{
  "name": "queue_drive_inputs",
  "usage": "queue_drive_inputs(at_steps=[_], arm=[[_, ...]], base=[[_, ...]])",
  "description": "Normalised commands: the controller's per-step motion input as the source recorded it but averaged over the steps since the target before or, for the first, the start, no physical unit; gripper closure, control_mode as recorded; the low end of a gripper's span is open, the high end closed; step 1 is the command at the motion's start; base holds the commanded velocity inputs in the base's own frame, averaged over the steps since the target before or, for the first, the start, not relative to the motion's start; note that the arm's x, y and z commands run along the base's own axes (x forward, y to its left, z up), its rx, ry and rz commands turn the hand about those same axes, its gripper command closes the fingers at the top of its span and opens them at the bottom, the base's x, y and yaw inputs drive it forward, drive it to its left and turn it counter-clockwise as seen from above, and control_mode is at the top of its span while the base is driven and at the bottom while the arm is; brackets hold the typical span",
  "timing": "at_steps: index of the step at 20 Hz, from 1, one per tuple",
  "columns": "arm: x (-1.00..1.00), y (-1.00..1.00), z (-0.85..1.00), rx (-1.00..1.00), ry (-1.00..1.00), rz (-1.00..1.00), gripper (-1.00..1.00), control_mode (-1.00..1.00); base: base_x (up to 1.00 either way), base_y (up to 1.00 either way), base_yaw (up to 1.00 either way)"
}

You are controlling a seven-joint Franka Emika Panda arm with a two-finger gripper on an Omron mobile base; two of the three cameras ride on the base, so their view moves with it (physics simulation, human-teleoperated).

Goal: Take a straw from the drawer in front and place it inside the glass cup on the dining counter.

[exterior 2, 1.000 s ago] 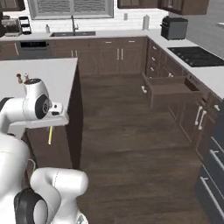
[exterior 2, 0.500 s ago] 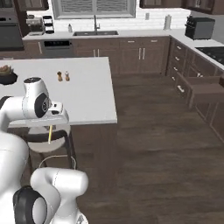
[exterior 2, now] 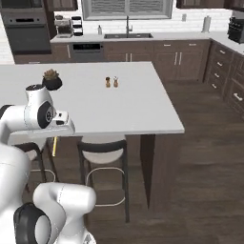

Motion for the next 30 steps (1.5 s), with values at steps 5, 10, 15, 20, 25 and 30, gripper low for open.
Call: queue_drive_inputs(at_steps=[5, 10, 15, 20, 25, 30], arm=[[0.00, 0.00, 0.00, 0.00, 0.00, 0.00, 1.00, 1.00], [0.00, 0.00, 0.00, 0.00, 0.00, 0.00, 1.00, 1.00], [0.00, 0.00, 0.00, 0.00, 0.00, 0.00, 1.00, 1.00], [0.00, 0.00, 0.00, 0.00, 0.00, 0.00, 1.00, 1.00], [0.00, 0.00, 0.00, 0.00, 0.00, 0.00, 1.00, 1.00], [0.00, 0.00, 0.00, 0.00, 0.00, 0.00, 1.00, 1.00]], base=[[-0.14, 1.00, 0.07], [-0.03, 1.00, 0.05], [0.00, 1.00, 0.04], [0.00, 1.00, 0.03], [0.12, 1.00, 0.01], [0.42, 0.93, 0.03]])
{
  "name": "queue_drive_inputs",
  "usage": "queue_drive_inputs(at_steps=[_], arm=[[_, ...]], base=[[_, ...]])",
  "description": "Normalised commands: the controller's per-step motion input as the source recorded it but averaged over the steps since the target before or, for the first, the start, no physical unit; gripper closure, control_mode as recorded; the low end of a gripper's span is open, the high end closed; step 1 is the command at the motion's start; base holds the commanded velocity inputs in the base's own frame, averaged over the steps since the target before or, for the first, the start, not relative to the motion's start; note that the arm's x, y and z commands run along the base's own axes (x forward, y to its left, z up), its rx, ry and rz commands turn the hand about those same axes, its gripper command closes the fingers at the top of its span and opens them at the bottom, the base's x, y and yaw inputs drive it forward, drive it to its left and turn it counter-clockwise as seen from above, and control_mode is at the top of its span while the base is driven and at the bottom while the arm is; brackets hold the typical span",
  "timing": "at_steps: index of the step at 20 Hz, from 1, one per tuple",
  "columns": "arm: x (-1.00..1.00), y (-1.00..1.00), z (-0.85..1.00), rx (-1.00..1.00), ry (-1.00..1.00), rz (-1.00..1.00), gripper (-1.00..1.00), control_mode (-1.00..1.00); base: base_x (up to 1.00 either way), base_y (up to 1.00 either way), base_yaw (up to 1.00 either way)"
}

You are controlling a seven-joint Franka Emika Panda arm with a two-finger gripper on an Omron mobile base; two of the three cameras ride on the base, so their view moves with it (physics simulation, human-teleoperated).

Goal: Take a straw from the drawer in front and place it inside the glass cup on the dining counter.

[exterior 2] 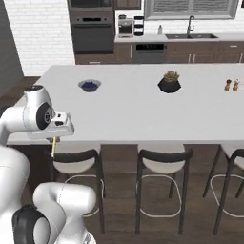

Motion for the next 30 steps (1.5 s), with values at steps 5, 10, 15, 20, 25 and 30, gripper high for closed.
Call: queue_drive_inputs(at_steps=[5, 10, 15, 20, 25, 30], arm=[[0.00, 0.00, 0.00, 0.00, 0.00, 0.00, 1.00, 1.00], [0.00, 0.00, 0.00, 0.00, 0.00, 0.00, 1.00, 1.00], [0.00, 0.00, 0.00, 0.00, 0.00, 0.00, 1.00, 1.00], [0.00, 0.00, 0.00, 0.00, 0.00, 0.00, 1.00, 1.00], [-0.05, 0.11, 0.58, 0.04, -0.17, 0.11, 1.00, -1.00], [-0.07, 0.00, 0.78, 0.17, -0.26, 0.25, 1.00, -1.00]], base=[[0.62, 0.46, 0.06], [0.71, 0.20, 0.07], [0.80, 0.34, 0.07], [0.73, 0.44, 0.04], [0.05, 0.09, 0.01], [0.00, 0.00, 0.00]])
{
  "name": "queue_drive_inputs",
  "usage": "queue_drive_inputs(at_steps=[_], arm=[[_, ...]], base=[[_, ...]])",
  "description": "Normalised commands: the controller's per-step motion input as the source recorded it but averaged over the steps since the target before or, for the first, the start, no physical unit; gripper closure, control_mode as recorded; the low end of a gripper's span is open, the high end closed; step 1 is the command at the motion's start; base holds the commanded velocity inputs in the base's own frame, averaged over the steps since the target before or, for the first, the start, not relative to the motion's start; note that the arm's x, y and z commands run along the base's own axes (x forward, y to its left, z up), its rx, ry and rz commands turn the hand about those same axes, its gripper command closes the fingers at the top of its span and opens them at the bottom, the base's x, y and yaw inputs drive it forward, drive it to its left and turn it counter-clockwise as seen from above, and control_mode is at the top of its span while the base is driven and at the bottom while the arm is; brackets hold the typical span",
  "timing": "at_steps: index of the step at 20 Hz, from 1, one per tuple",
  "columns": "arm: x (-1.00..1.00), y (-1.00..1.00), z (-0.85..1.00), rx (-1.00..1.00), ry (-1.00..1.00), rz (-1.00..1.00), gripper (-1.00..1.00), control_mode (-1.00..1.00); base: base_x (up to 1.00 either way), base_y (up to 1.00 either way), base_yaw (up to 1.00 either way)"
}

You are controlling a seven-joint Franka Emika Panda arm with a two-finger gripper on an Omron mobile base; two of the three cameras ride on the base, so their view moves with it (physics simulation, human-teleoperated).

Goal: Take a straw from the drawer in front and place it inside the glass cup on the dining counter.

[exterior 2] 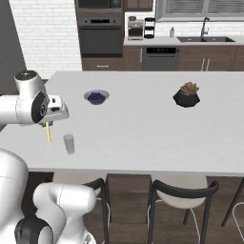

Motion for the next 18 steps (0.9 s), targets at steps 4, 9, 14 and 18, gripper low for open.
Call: queue_drive_inputs(at_steps=[4, 9, 14, 18], arm=[[0.04, -0.06, 0.58, 0.22, -0.20, 0.31, 1.00, -1.00], [0.12, -0.15, 0.31, 0.28, -0.18, 0.37, 1.00, -1.00], [0.35, -0.01, 0.03, 0.28, -0.10, 0.39, 1.00, -1.00], [0.59, 0.00, 0.00, 0.26, 0.00, 0.38, 1.00, -1.00]], base=[[0.00, 0.00, 0.00], [0.00, 0.00, 0.00], [0.00, 0.00, 0.00], [0.00, 0.00, 0.00]])
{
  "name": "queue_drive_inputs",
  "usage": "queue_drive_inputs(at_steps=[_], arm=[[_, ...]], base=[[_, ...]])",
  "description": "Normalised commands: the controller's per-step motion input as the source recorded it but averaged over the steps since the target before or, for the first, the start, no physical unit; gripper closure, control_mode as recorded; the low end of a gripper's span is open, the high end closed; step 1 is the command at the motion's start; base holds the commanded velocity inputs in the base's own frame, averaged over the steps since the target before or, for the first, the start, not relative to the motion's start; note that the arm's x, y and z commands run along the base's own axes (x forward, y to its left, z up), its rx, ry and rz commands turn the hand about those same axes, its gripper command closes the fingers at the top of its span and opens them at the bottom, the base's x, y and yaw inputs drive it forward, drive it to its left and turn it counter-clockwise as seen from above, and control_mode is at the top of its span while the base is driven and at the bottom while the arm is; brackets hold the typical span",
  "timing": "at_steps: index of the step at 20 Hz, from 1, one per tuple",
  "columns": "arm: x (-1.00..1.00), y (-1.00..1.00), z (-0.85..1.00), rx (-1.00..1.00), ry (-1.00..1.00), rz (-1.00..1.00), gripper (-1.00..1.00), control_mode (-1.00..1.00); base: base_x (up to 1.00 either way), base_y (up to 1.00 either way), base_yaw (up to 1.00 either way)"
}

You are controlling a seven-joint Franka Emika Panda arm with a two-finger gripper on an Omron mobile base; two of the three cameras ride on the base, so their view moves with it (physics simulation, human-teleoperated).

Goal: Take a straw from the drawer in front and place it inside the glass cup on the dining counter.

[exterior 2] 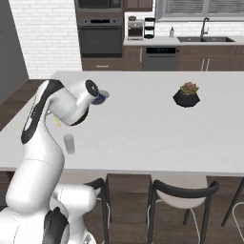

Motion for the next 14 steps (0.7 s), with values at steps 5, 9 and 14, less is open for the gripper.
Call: queue_drive_inputs(at_steps=[5, 9, 14], arm=[[0.41, 0.13, -0.14, 0.21, 0.00, 0.36, 1.00, -1.00], [0.14, 0.13, -0.46, 0.12, 0.00, 0.29, 1.00, -1.00], [0.12, 0.11, -0.64, 0.06, 0.05, 0.13, 1.00, -1.00]], base=[[0.00, 0.00, 0.00], [0.00, 0.00, 0.00], [0.00, 0.00, 0.00]])
